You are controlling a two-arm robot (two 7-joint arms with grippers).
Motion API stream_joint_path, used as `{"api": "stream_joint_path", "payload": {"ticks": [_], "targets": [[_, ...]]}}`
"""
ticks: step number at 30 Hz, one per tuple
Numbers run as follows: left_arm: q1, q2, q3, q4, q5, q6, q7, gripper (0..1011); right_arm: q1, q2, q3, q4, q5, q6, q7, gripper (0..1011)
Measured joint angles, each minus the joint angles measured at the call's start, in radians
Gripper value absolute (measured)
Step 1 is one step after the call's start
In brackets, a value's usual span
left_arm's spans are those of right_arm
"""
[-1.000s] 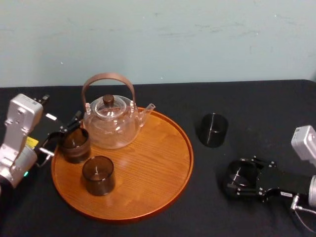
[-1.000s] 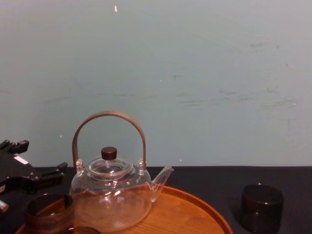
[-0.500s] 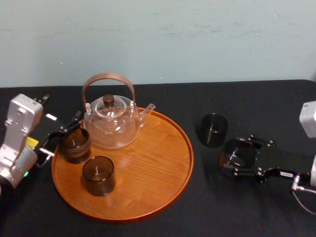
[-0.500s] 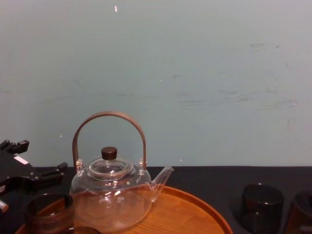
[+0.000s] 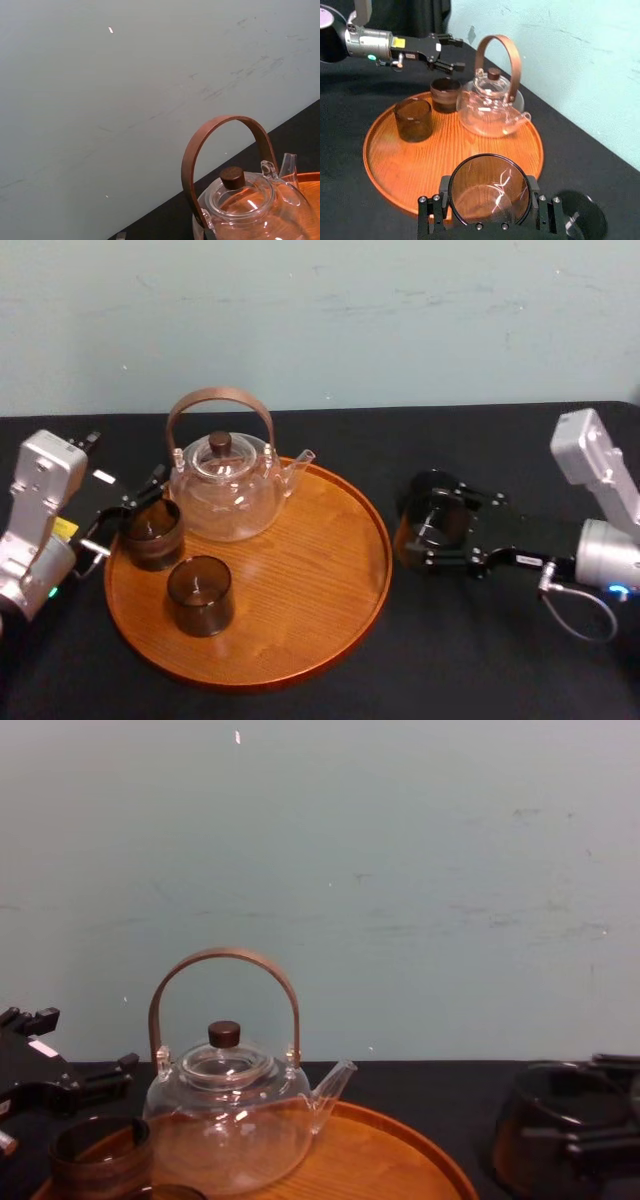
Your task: Pick up the glass from the table and place it on the tray.
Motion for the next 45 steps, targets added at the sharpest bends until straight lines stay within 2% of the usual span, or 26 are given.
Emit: {"api": "stream_joint_path", "payload": {"ticks": [10, 23, 32, 45], "targets": [[0.000, 0.000, 0.000, 0.000, 0.000, 0.000, 0.000, 1001, 0.082, -0.066, -0.082, 0.045, -0.040, -0.004, 0.014, 908], [0.000, 0.000, 0.000, 0.000, 0.000, 0.000, 0.000, 1001, 0.142, -0.156, -0.165, 0.107, -0.083, -0.041, 0.024, 908], [0.000, 0.000, 0.000, 0.000, 0.000, 0.000, 0.000, 1001, 0.162, -0.202, -0.200, 0.149, -0.097, -0.060, 0.033, 908], [0.000, 0.000, 0.000, 0.000, 0.000, 0.000, 0.000, 1001, 0.175, -0.236, -0.236, 0.210, -0.095, -0.078, 0.068, 908]]}}
